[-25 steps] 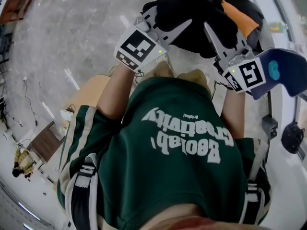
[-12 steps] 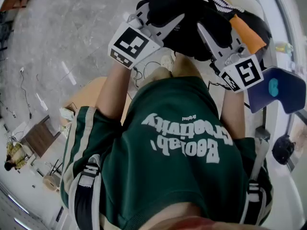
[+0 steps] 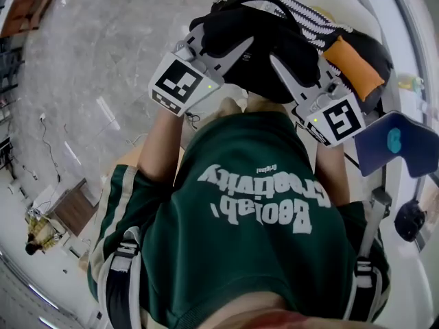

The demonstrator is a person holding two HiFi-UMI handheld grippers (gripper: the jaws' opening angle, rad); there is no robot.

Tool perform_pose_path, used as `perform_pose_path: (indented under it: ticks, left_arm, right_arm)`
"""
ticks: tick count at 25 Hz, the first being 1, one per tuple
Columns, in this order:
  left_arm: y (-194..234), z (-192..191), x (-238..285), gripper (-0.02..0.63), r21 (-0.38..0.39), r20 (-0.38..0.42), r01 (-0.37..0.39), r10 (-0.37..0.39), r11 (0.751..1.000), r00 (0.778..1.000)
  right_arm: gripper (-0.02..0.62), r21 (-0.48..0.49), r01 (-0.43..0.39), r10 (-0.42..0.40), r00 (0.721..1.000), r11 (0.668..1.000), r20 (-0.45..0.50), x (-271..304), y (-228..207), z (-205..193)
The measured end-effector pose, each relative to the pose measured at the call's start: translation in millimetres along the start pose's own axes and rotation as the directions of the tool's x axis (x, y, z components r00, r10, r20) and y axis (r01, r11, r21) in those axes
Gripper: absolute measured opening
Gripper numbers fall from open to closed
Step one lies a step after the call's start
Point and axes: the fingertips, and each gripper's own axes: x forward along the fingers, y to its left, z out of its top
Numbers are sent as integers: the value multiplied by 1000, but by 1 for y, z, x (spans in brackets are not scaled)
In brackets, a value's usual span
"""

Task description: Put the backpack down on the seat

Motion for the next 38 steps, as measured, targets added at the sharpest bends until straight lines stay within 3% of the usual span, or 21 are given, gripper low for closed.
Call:
perform_pose_path:
  ticks: [6,13,16,21,23,24,27,30,34,38]
  left_arm:
    - [66,10,91,67,-4,-31,62,-62,998,998]
    - [83,66,168,67,58,-24,227,-226,972,974]
    - [99,87,216,67,65,-17,311,-310,948,951]
    - [120,104,307,67,74,-36,474,-472,878,881]
    - [126,103,340,67,83,-53,551,-548,830,835]
    - [124,100,355,67,84,-69,606,-602,791,796]
    - [118,90,391,67,52,-122,739,-731,671,672]
    - [119,81,423,67,38,-162,810,-796,585,583]
    - [114,59,449,67,28,-229,896,-870,444,438]
    - [106,37,476,67,33,-290,936,-892,352,346]
  right_arm:
    - [61,39,49,-48,998,998,-39,19,-102,-10]
    - [61,39,245,-244,970,969,-20,-7,-177,23]
    - [61,51,351,-351,936,935,-14,-13,-224,35]
    - [61,67,520,-519,854,851,-43,-27,-315,33]
    - [61,80,590,-589,807,803,-47,-32,-348,29]
    - [61,102,641,-640,767,760,-53,-36,-361,26]
    - [61,202,771,-771,629,603,-97,-48,-397,9]
    - [61,289,830,-836,530,476,-145,-59,-431,-12]
    - [61,371,881,-894,391,295,-217,-69,-448,-43]
    - [61,396,898,-923,303,193,-238,-80,-464,-71]
